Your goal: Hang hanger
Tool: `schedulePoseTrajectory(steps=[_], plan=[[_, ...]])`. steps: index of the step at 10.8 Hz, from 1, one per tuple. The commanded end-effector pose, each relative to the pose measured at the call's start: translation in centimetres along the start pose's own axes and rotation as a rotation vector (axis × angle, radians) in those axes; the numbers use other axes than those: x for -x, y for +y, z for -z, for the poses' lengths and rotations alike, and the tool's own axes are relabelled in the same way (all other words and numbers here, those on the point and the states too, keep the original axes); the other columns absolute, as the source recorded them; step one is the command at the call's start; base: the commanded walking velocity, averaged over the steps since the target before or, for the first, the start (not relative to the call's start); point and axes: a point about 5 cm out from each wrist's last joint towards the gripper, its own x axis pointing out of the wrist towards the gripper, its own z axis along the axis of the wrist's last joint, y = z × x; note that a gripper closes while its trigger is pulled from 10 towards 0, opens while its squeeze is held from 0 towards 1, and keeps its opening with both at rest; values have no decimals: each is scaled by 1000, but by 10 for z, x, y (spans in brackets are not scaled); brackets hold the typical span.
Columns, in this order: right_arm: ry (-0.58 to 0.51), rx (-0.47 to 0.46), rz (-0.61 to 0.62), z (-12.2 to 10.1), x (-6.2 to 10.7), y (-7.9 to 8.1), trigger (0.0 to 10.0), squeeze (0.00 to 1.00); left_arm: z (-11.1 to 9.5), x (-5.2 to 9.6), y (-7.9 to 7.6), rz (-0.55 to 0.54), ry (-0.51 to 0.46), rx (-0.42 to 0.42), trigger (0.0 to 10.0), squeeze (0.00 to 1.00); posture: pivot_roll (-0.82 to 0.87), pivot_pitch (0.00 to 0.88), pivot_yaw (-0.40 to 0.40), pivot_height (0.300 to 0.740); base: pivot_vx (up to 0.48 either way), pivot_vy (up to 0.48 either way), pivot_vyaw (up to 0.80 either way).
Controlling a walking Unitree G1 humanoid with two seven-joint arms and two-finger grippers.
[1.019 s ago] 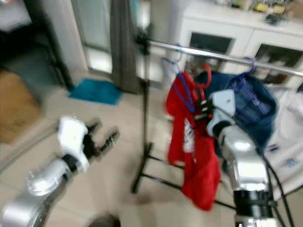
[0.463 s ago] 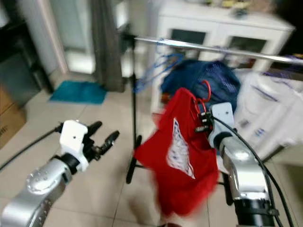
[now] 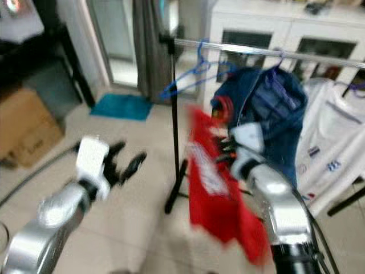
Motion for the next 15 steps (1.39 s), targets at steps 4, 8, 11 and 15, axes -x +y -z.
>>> schedulePoseTrajectory(steps=[4, 8, 11, 15], plan=[[-194, 12, -244, -51, 0, 34, 0, 0, 7, -24, 17, -22, 74, -128, 10000, 0, -11, 0, -5, 740, 0, 0, 0], [-243, 16, -379, -65, 0, 59, 0, 0, -16, -53, 10, 15, -85, -113, 10000, 0, -20, 0, -4, 740, 0, 0, 0], [-247, 9, -387, -64, 4, 61, 0, 0, -20, -60, 24, -78, -119, -131, 0, 0, -30, 0, 2, 740, 0, 0, 0], [-245, -5, -350, -61, 6, 58, 0, 0, -22, -61, 21, -81, -172, -122, 0, 0, -51, 0, 23, 740, 0, 0, 0]])
